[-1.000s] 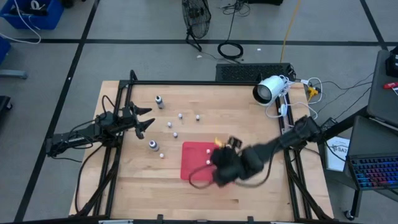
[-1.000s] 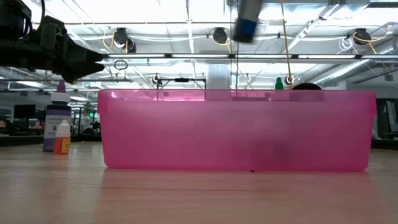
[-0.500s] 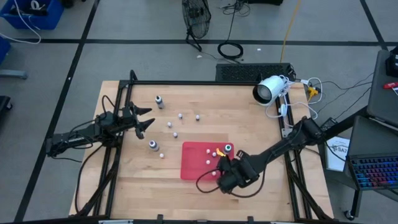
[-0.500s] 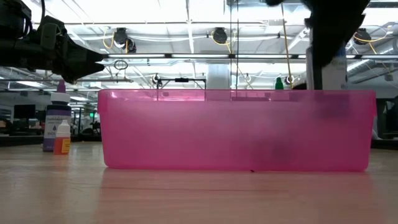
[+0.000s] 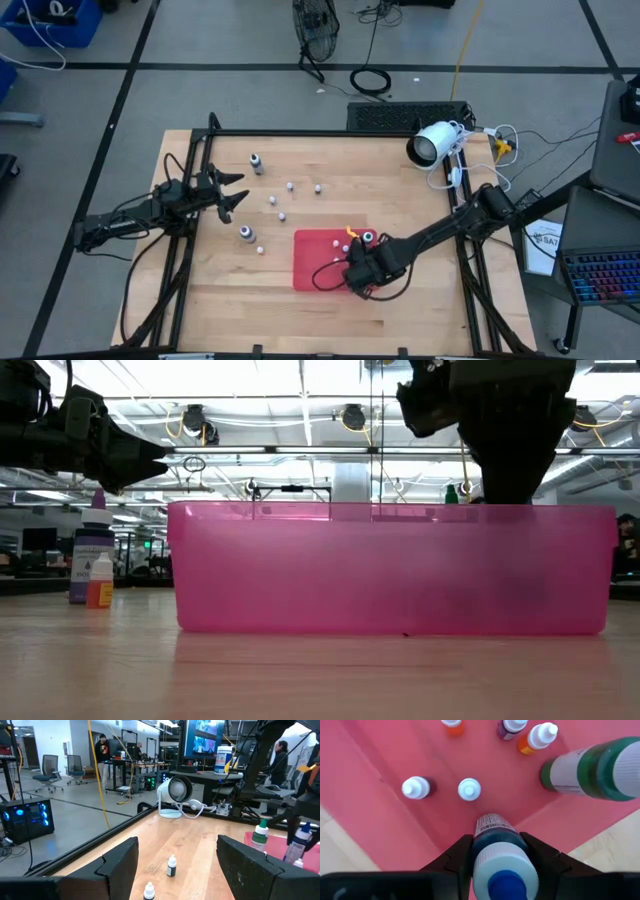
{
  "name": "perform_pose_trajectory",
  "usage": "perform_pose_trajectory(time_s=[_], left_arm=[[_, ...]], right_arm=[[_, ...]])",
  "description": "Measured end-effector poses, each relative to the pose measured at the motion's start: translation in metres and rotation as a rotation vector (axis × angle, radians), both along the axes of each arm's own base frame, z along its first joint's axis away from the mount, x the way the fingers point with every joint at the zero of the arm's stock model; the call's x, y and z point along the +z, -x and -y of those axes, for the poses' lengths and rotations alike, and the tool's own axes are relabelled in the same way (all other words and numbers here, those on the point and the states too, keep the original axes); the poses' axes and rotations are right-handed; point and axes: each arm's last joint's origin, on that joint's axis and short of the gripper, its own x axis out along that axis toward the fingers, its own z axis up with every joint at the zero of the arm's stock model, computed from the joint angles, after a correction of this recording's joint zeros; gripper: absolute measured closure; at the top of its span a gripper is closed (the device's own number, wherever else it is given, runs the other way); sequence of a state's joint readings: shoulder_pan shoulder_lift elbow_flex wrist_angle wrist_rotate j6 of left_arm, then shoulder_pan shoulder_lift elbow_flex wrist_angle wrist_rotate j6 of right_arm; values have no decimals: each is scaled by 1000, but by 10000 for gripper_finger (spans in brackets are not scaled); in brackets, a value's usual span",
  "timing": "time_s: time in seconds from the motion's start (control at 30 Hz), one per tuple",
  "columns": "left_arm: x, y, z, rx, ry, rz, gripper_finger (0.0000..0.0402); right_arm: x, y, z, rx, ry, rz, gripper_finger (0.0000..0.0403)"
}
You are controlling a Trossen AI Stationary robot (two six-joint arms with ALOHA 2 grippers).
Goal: Pick & Place food coloring
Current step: Put the large blue food coloring bottle into the red bin, then put the small black food coloring bottle into the red bin
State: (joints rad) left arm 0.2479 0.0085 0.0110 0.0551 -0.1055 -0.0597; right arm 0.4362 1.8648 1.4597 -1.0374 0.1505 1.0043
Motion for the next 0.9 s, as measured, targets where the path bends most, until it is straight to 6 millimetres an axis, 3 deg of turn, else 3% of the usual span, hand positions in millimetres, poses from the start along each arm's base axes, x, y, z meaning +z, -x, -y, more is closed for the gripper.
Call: perform_pose_trajectory(time_s=[0.1, 0.33, 0.6, 0.73, 0.9], left_arm=[[0, 0, 0, 0, 0, 0, 133], [0, 0, 0, 0, 0, 0, 133], [0, 0, 0, 0, 0, 0, 133], [0, 0, 0, 0, 0, 0, 133], [0, 0, 0, 0, 0, 1, 133]], right_arm=[[0, -1, 0, -3, -8, 12, 271], [0, -6, -3, -5, -33, 62, 180], [4, -7, 0, -37, -133, 44, 190], [24, -3, 9, -49, -227, 59, 204], [66, 13, 27, -48, -238, 187, 218]])
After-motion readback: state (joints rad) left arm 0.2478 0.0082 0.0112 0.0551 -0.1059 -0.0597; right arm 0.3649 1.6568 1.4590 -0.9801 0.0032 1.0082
